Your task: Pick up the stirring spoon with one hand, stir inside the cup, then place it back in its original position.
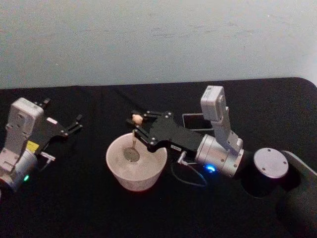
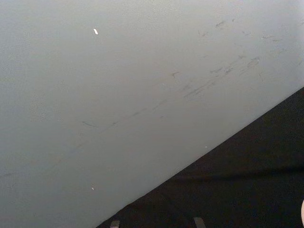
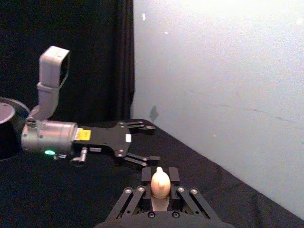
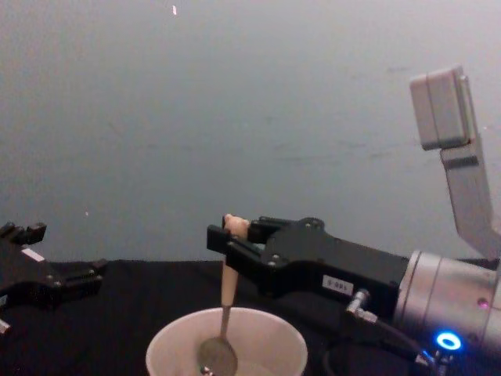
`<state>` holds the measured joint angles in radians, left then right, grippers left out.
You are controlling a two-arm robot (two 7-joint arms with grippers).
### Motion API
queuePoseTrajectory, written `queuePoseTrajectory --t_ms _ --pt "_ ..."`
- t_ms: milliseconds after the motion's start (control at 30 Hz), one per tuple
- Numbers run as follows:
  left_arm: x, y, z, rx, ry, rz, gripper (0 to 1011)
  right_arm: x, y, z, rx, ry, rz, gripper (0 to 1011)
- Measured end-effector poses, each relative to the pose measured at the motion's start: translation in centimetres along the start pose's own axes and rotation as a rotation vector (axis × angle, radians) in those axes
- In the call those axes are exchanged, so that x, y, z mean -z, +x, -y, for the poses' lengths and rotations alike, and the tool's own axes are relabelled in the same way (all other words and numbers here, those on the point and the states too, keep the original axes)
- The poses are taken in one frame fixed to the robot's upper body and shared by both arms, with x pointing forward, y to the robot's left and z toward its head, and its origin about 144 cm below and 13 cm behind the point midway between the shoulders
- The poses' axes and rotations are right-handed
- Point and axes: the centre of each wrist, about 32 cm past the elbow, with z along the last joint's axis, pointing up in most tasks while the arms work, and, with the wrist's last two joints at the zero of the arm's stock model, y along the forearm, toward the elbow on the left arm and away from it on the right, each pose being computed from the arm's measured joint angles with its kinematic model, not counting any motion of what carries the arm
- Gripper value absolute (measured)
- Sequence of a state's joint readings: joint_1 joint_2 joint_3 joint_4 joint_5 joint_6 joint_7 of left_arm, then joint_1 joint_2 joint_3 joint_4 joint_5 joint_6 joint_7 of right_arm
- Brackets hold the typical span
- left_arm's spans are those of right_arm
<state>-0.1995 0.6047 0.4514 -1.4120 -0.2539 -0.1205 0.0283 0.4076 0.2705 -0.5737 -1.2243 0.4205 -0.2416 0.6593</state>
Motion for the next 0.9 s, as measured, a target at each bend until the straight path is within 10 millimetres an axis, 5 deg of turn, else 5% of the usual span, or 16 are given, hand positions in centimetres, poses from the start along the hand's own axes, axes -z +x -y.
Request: queuePoseTrajectory --t_ms 900 --pt "0.0 0.0 0.0 0.0 0.0 0.0 1001 -0.4 0.5 3.1 0.031 -0.011 0.019 207"
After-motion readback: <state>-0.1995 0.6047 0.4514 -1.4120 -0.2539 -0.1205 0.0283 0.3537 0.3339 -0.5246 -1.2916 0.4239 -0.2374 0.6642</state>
